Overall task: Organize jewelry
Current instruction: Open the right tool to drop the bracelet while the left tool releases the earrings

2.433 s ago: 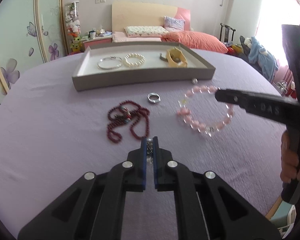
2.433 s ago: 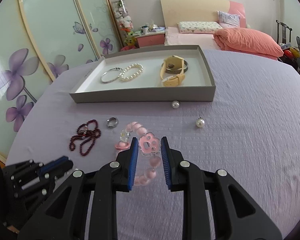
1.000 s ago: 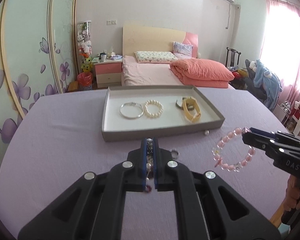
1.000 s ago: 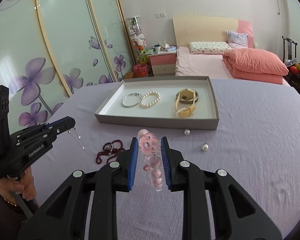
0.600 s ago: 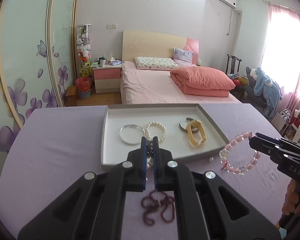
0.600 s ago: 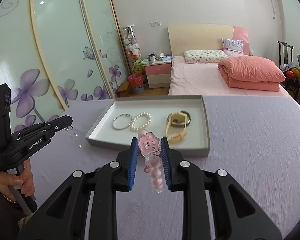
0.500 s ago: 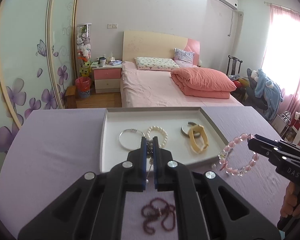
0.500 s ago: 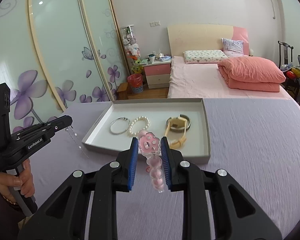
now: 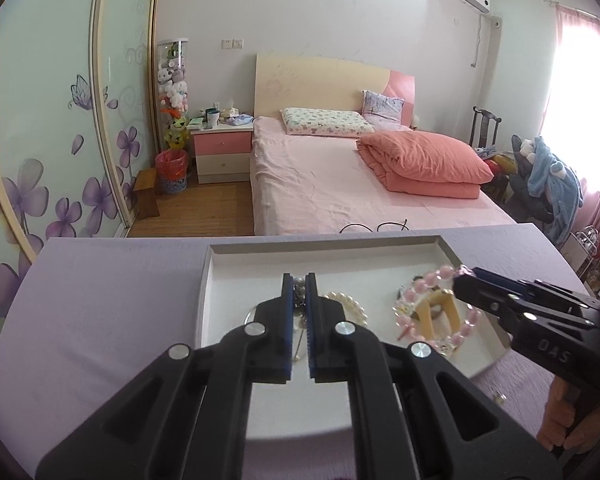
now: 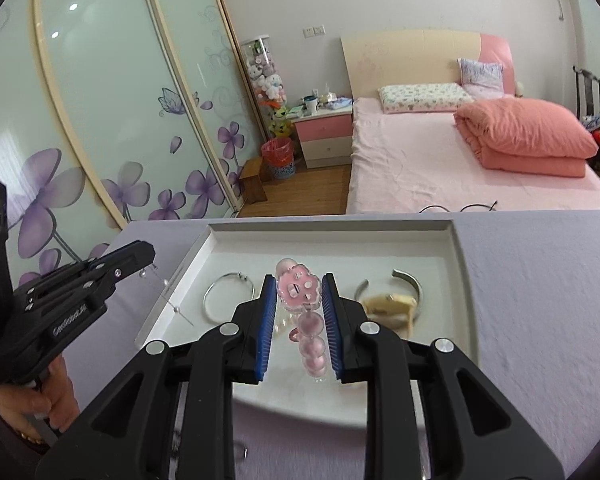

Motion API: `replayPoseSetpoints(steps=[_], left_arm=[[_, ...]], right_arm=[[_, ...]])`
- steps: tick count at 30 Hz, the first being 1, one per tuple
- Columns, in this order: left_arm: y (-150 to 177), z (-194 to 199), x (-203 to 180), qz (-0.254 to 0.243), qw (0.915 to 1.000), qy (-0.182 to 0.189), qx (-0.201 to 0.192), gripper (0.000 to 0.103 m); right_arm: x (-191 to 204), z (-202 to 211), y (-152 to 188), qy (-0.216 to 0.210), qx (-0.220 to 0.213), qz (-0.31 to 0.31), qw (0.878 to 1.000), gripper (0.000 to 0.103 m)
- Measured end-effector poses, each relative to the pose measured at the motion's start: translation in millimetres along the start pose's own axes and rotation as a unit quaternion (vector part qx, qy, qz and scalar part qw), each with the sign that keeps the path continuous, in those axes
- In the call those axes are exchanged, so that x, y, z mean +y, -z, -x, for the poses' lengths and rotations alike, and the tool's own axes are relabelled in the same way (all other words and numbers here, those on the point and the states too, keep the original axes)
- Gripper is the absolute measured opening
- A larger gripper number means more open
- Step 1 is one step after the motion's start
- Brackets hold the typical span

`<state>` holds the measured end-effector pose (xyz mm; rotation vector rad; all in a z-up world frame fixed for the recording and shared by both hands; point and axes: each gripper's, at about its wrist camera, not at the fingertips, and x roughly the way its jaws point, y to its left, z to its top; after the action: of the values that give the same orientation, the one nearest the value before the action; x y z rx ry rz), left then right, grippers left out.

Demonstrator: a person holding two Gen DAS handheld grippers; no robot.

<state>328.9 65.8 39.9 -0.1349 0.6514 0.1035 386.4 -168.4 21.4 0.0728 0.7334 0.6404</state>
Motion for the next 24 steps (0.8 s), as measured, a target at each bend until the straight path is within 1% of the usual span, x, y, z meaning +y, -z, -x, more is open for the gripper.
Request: replayPoseSetpoints(steps=[5,10,12,13,14,17,24], left_arm=[[-6,-21,3,-0.002,1.0,0.002,0.006,0.006],[-7,-35,4,-0.004,0.9999,0.003,0.01,0.006],[-8,-40,4,-0.005,0.9999,0.004,0.012,0.006],[-7,-42,4,-0.005,0.9999,0.004,0.013,0.006],[-8,-44,6,-0.004,0.9999,0.004,0.014,0.006],[-7,-48,6,-0.005,0.9998,0.006,0.016,0.006],[-4,-60,5,-0.002,0.9997,0.004,0.025,0.006]], right_arm=[[-6,-24,-8,-0.005,0.006,-0.009,1.0,0.024],[-9,-35,-5,0.015,0.017,-0.005,1.0,0.026],[-12,-32,-3,0.02,0.014,-0.005,1.0,0.036],[-12,-28,-2,0.023,0.009,-0.005,1.0,0.048],[-13,-25,-1,0.027,0.002,-0.002,1.0,0.052],[-13,-19,0,0.034,-0.003,0.001,0.999,0.052],[-20,-9,7,0.029,-0.004,0.0,1.0,0.052]])
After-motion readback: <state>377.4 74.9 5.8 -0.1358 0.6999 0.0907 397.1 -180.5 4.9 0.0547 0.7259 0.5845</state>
